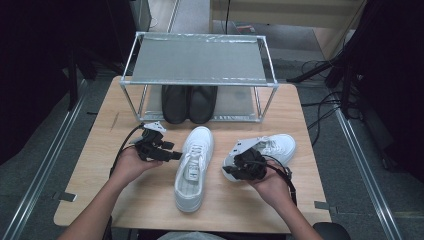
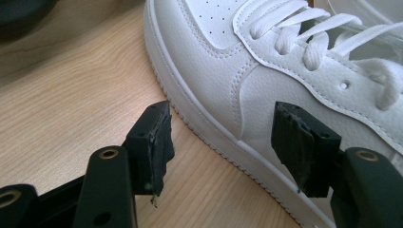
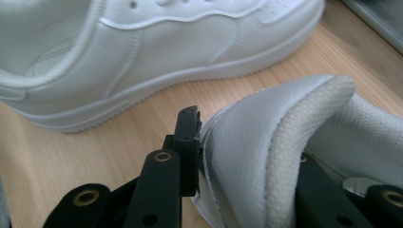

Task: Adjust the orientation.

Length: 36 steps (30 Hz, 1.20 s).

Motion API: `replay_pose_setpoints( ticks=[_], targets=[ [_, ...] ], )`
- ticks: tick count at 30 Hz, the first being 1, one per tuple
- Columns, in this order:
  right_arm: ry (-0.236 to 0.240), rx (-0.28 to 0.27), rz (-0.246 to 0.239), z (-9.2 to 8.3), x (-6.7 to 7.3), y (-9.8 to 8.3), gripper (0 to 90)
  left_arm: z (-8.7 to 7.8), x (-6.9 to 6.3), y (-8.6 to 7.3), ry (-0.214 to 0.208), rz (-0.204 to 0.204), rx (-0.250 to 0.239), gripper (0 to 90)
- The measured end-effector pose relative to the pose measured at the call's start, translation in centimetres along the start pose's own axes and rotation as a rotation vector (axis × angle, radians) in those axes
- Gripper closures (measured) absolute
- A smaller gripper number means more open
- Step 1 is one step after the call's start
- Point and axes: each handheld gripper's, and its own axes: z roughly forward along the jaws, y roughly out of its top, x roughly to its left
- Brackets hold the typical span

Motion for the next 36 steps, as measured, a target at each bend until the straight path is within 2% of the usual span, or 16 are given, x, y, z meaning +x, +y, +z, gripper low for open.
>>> replay_pose_setpoints(
  ticks=[5, 12, 19, 22, 25, 29, 34, 36],
  targets=[
    [0.045, 0.004, -0.021, 1.0, 1.3, 0.4, 73.3, 0.1, 0.0, 0.1, 0.0, 0.003, 0.007, 39.7],
    [0.134, 0.023, 0.044, 2.5, 1.4, -0.2, 75.5, 0.1, 0.1, 0.1, 0.001, 0.002, 0.009, 39.6],
    [0.183, 0.017, 0.106, 2.8, 1.0, -0.6, 74.9, 0.1, 0.1, 0.0, 0.002, 0.005, 0.016, 39.6],
    [0.195, 0.012, 0.107, 3.0, 0.9, -0.7, 72.8, 0.1, 0.1, 0.1, 0.002, 0.005, 0.014, 39.6],
    [0.208, -0.026, 0.113, 2.2, 0.7, -0.7, 63.6, 0.0, 0.0, 0.1, 0.004, 0.003, 0.006, 39.6],
    [0.191, -0.054, 0.115, 0.6, 0.8, -0.9, 62.2, 0.1, -0.1, 0.1, 0.004, 0.012, 0.007, 39.6],
    [0.178, -0.158, 0.132, -2.0, 0.1, -0.9, 63.8, 0.0, -0.3, 0.1, 0.006, 0.023, -0.001, 39.7],
    [0.17, -0.178, 0.138, -2.9, -0.3, -0.9, 64.9, 0.0, -0.2, 0.1, 0.008, 0.025, -0.006, 39.7]
  ],
)
